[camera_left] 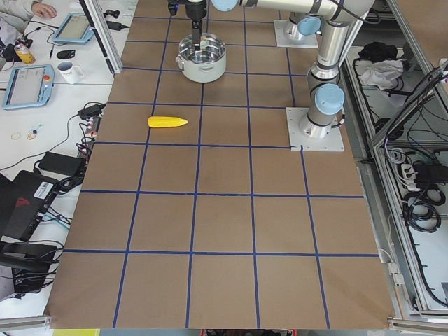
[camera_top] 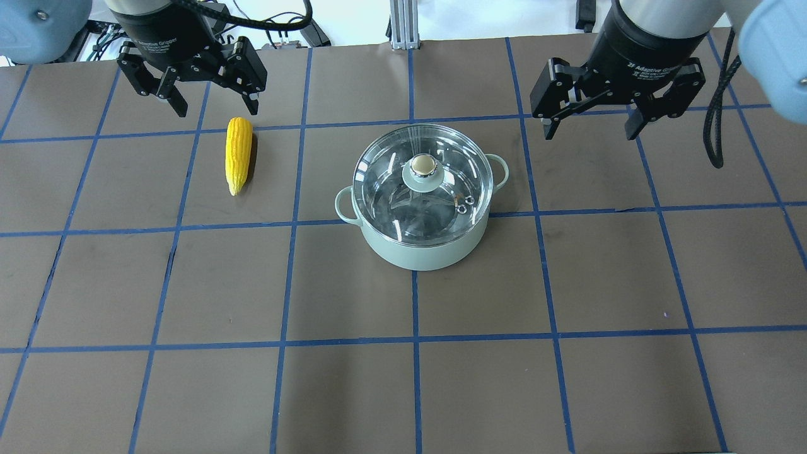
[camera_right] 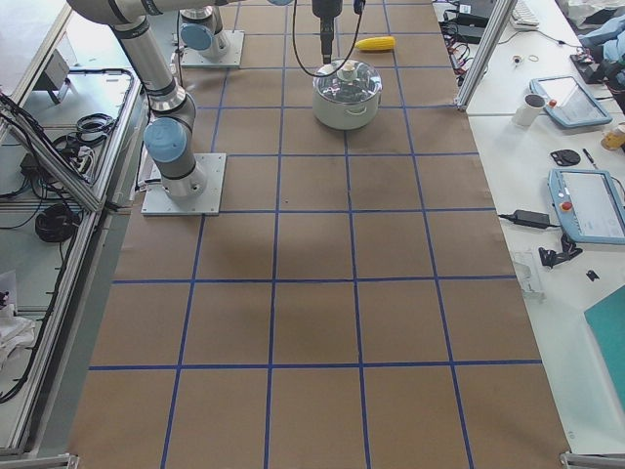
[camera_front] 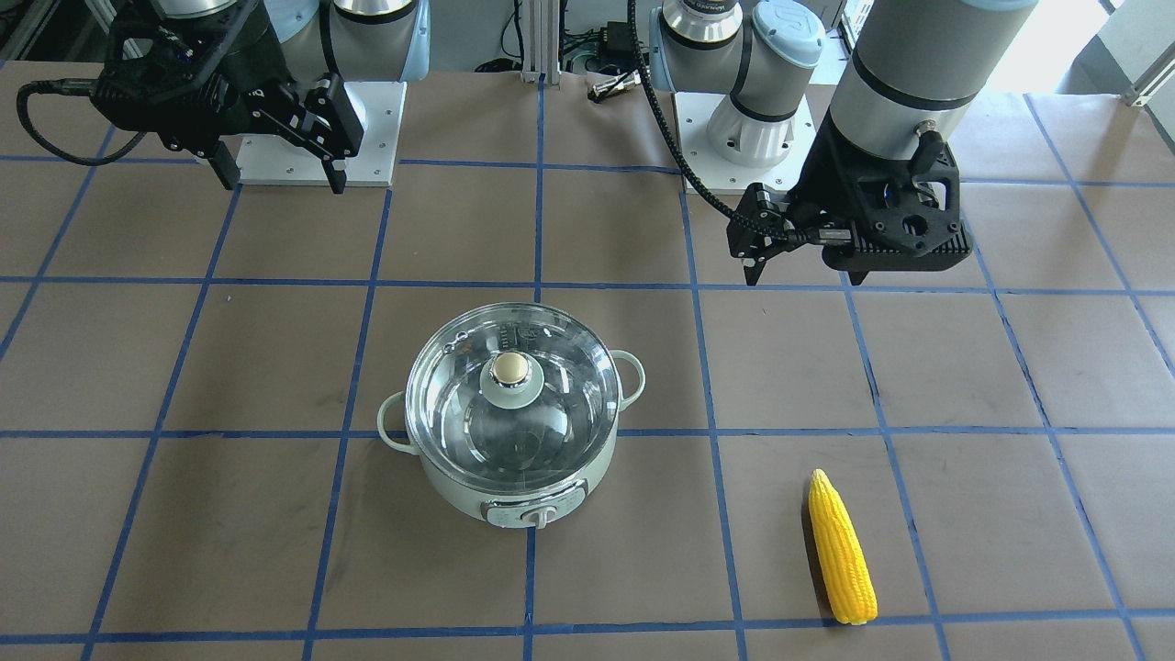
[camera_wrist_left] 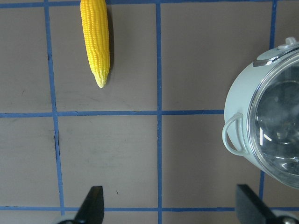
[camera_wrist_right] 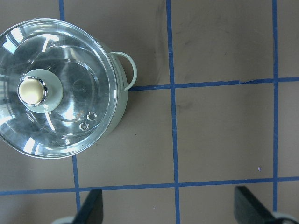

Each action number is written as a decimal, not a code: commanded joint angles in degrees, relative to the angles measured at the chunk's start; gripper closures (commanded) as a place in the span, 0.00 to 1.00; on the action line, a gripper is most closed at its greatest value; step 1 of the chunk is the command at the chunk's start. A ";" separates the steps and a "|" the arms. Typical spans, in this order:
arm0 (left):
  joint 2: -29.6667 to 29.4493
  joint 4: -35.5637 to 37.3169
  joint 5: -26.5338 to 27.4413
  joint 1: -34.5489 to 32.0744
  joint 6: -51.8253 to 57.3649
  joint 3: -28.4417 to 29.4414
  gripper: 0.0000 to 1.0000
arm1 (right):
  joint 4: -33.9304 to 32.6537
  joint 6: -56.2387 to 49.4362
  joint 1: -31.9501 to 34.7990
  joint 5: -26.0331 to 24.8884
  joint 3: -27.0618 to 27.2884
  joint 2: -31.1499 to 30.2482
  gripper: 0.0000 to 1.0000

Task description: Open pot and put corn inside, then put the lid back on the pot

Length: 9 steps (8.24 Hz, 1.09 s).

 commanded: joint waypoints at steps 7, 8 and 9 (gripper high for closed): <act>-4.82 7.05 -0.64 6.39 10.72 -2.11 0.00 | -3.92 4.24 3.22 0.09 -1.30 5.52 0.00; -7.45 12.19 -1.00 7.11 10.63 -2.28 0.00 | -8.83 7.84 8.39 -0.35 -2.36 9.73 0.00; -10.52 15.29 -1.00 7.47 10.45 -2.20 0.00 | -13.23 12.92 12.09 -0.61 -3.50 13.95 0.00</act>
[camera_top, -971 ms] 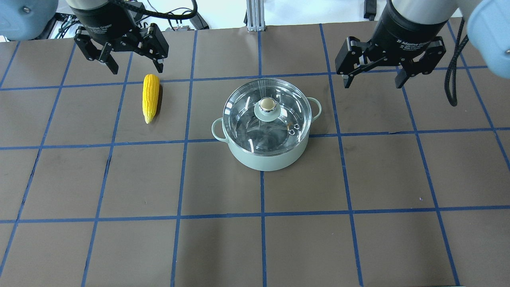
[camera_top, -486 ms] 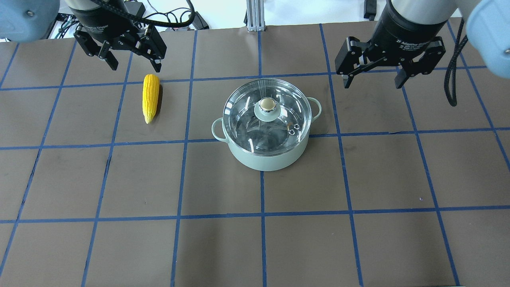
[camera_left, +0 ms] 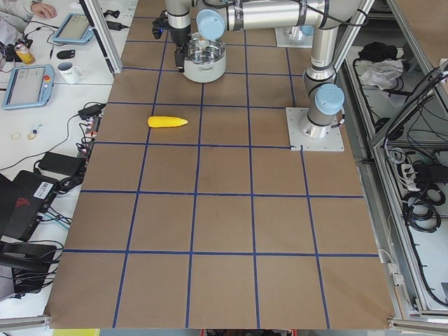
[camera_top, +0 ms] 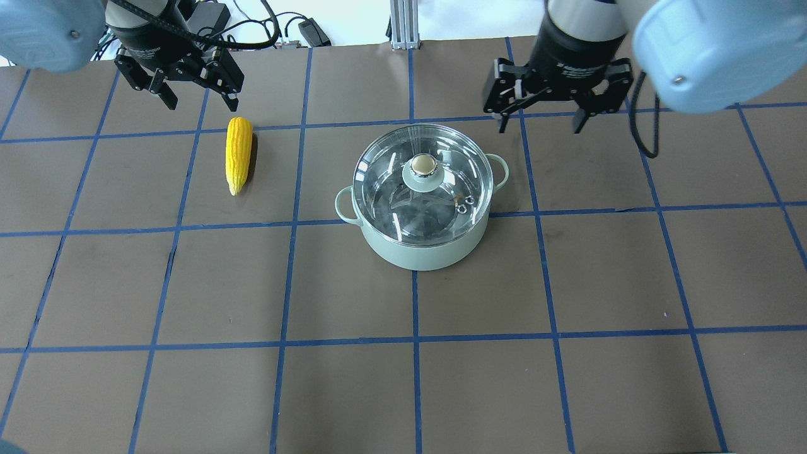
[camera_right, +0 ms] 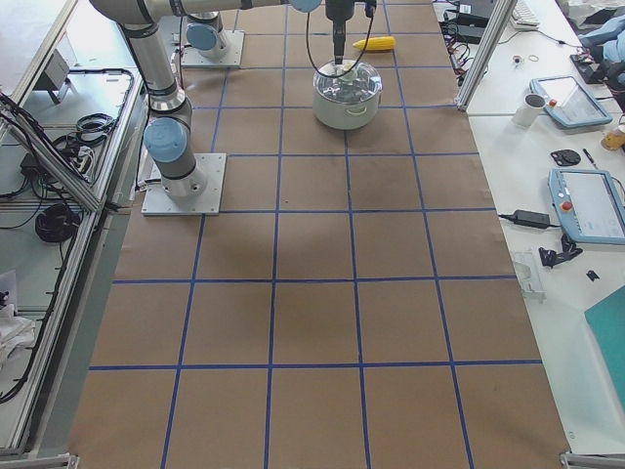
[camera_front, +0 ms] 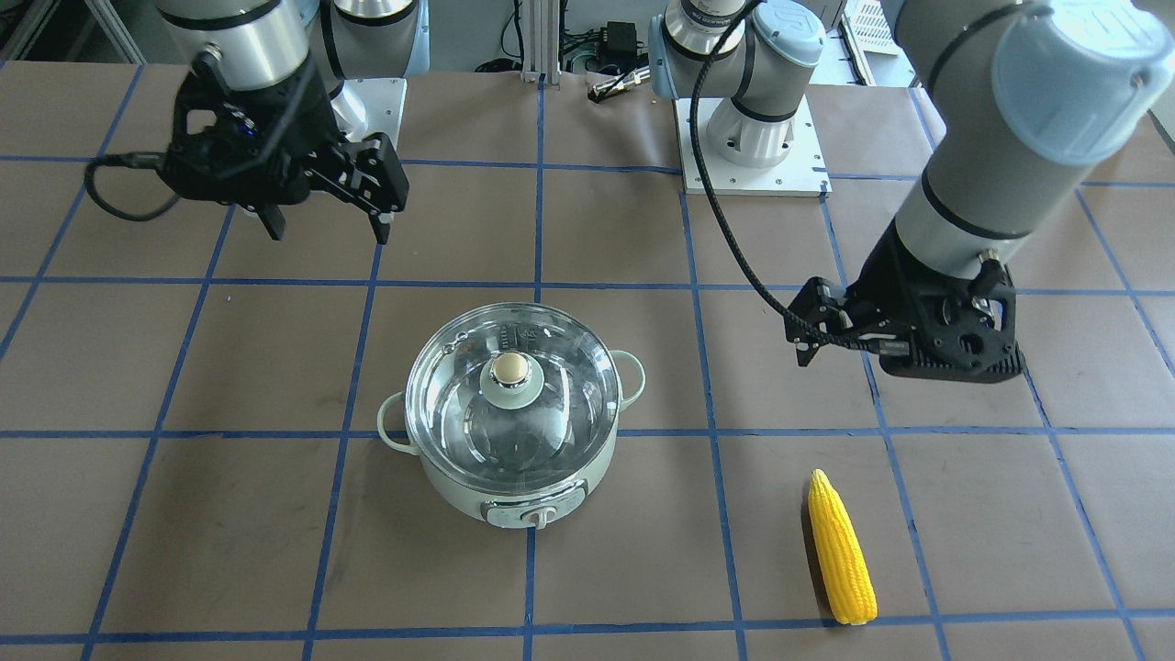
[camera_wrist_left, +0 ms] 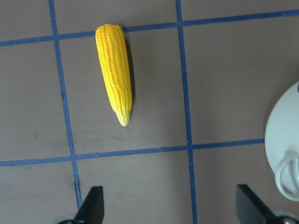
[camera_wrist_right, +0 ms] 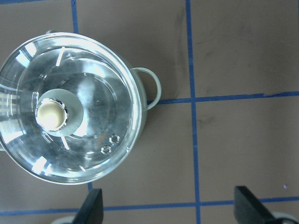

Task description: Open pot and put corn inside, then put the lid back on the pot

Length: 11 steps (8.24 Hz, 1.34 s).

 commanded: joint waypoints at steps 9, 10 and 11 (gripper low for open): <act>-22.80 25.31 -0.16 5.76 -5.13 -2.44 0.00 | -17.75 15.14 13.56 -4.09 0.57 18.61 0.11; -23.76 25.40 -0.16 5.76 -5.40 -2.44 0.00 | -18.18 15.58 13.56 -4.00 0.57 18.61 0.20; -24.81 25.40 -0.34 5.85 -5.49 -2.44 0.00 | -18.53 15.67 13.48 -3.91 0.57 18.53 0.32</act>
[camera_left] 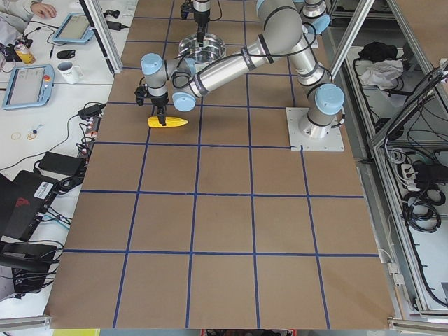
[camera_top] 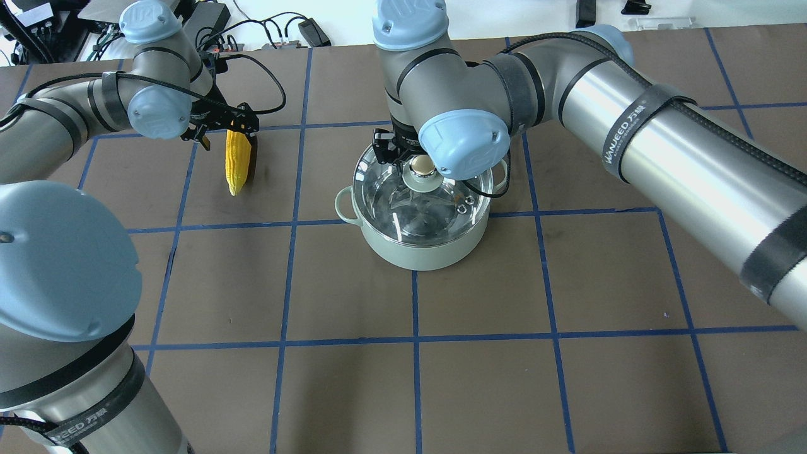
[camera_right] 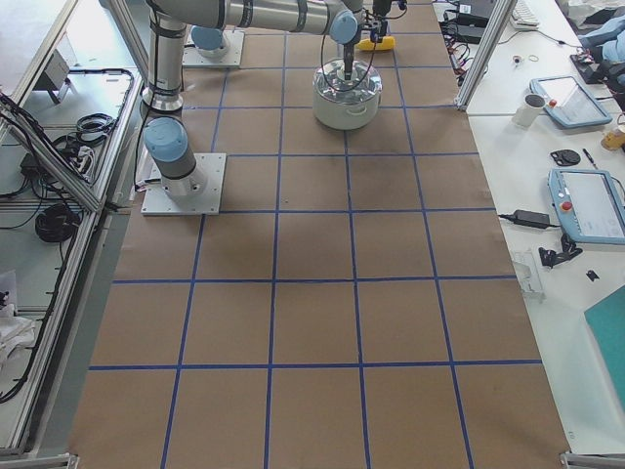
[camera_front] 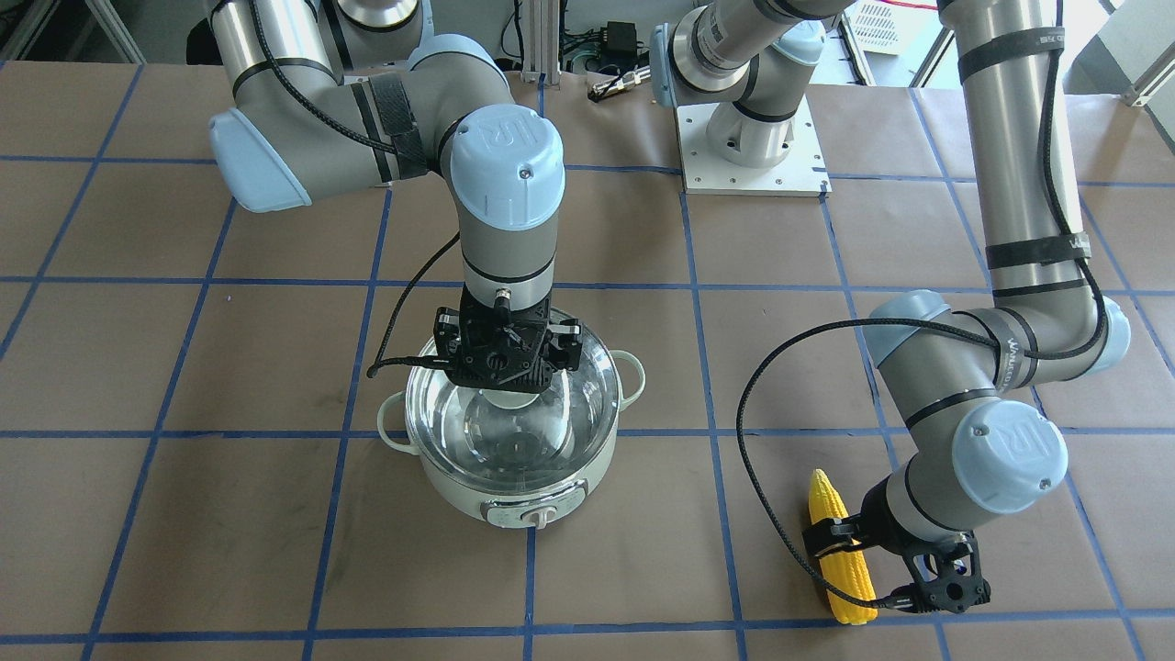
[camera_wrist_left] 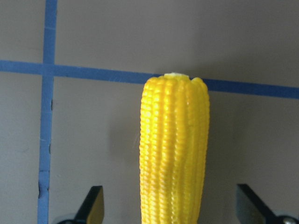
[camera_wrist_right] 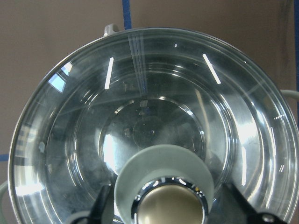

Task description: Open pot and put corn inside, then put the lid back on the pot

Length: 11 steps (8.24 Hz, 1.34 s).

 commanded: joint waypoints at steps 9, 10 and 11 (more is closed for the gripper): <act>3.51 -1.14 0.43 -0.51 -1.65 0.63 1.00 | 1.78 -2.77 -3.50 0.58 -0.67 -6.57 0.56; 6.59 -4.27 -0.18 -1.82 -2.69 0.63 1.00 | 3.89 -4.53 -5.61 2.68 -0.67 -9.20 0.56; 10.10 -6.05 -0.79 -4.87 -6.36 0.54 1.00 | 8.17 -7.77 -8.50 3.05 -0.67 -12.10 0.56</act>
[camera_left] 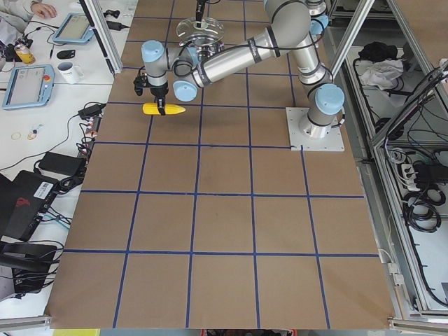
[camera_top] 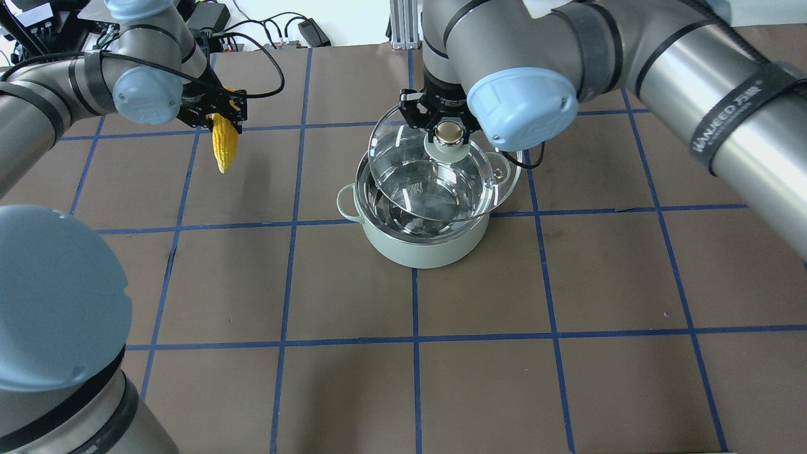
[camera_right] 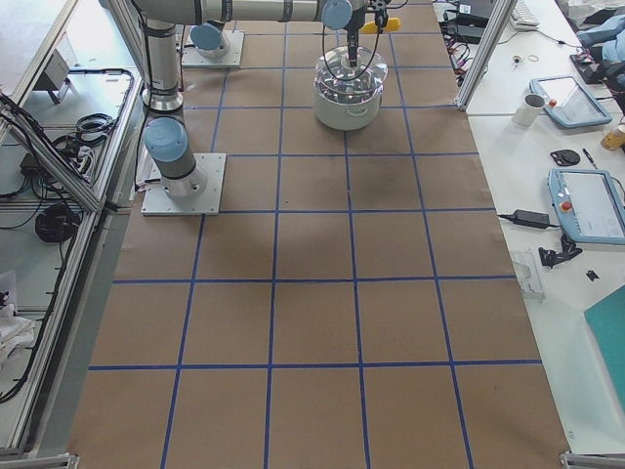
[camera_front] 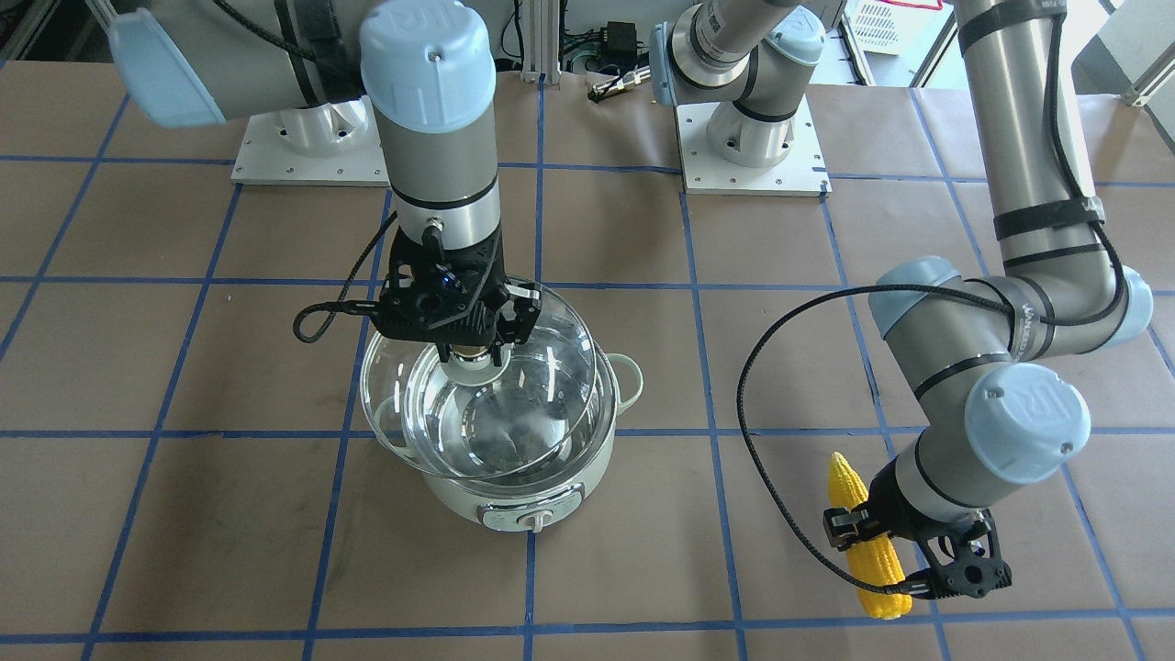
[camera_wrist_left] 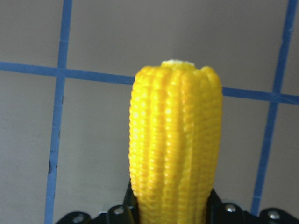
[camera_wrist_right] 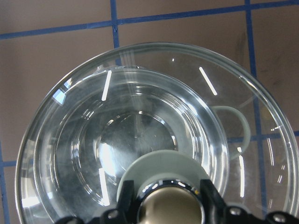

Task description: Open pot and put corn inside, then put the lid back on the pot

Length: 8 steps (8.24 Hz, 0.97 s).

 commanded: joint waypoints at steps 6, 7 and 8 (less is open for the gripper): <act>12.11 -5.57 -2.33 -23.89 -21.68 -0.07 1.00 | 20.06 -22.88 -20.09 1.47 -0.13 -16.31 0.56; 11.67 -5.39 -3.99 -25.40 -22.60 -0.33 1.00 | 21.38 -24.56 -21.16 1.04 -0.13 -16.49 0.59; 11.49 -6.00 -4.88 -26.64 -22.61 -0.42 1.00 | 21.83 -25.88 -21.43 0.86 -0.04 -16.50 0.60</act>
